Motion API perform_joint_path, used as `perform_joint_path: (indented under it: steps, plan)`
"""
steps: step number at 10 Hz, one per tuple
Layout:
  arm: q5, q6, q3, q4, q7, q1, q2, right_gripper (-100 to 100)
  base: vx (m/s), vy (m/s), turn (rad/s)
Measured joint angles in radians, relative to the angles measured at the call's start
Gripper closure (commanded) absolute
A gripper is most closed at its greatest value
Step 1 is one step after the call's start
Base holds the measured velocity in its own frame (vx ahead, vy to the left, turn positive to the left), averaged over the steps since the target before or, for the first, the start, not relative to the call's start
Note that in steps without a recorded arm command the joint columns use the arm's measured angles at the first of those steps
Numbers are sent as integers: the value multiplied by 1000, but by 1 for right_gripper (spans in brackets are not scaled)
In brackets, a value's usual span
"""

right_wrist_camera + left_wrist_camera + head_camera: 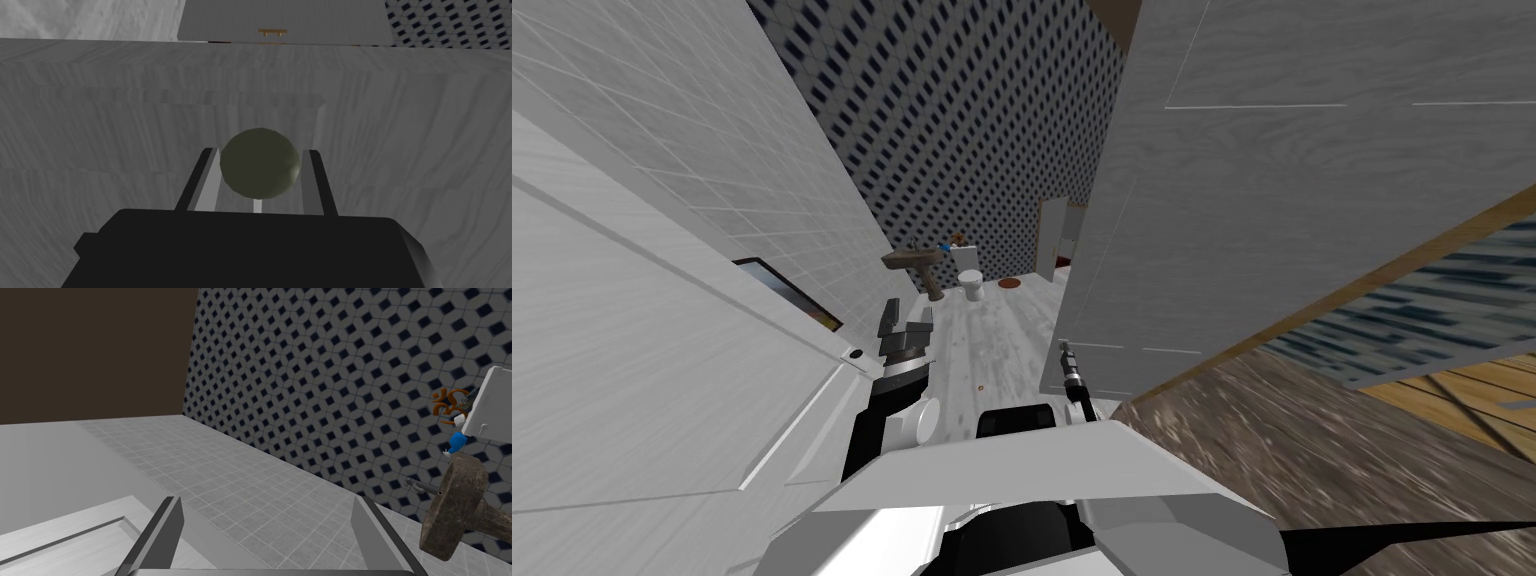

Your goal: Push the door open

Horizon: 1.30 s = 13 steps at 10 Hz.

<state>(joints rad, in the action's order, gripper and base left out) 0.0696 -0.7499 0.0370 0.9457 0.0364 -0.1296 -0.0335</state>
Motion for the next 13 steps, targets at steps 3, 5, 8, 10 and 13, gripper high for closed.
perform_joint_path:
  steps: [3, 5, 8, 10, 13]
  plan:
    - [-1, 3, 5, -18, 3, 14, 2, 100, 20, -39, -37]
    - [0, -9, 23, -66, 13, 51, 4, 100, 50, -82, -104]
    - [2, -9, 34, -71, 20, 66, -7, -100, -187, 74, -24]
    - [2, 2, 27, -58, 17, 64, -4, -100, -246, 94, -24]
    - [2, 5, 22, -62, 14, 69, 16, -100, -82, 25, 24]
